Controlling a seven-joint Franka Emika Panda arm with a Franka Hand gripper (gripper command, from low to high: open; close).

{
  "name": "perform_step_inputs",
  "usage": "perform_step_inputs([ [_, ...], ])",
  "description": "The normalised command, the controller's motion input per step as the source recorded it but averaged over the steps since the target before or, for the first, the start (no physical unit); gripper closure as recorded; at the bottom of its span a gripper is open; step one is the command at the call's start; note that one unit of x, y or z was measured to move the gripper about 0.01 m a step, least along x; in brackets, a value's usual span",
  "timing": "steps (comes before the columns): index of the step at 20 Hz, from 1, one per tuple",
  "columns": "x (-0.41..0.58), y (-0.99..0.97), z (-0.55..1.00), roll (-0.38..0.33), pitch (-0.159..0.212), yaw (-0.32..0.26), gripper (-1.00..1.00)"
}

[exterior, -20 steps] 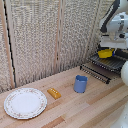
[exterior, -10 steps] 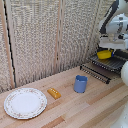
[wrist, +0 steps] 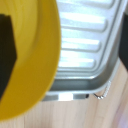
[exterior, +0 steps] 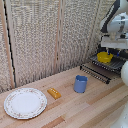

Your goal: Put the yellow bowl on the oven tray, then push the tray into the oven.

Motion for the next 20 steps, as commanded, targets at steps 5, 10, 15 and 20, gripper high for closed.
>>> perform_step_inputs([
  [5, -0.176, 0.37, 0.61, -0.022, 0.002, 0.156, -1.0],
  [10, 0.235, 0.27, 0.25, 0.0, 0.0, 0.221, -1.0],
  [15, 0.348, 0.23, 0.23, -0.149, -0.017, 0.162, -1.0],
  [20, 0.201, 0.1, 0.18, -0.355, -0.02, 0.113, -1.0],
])
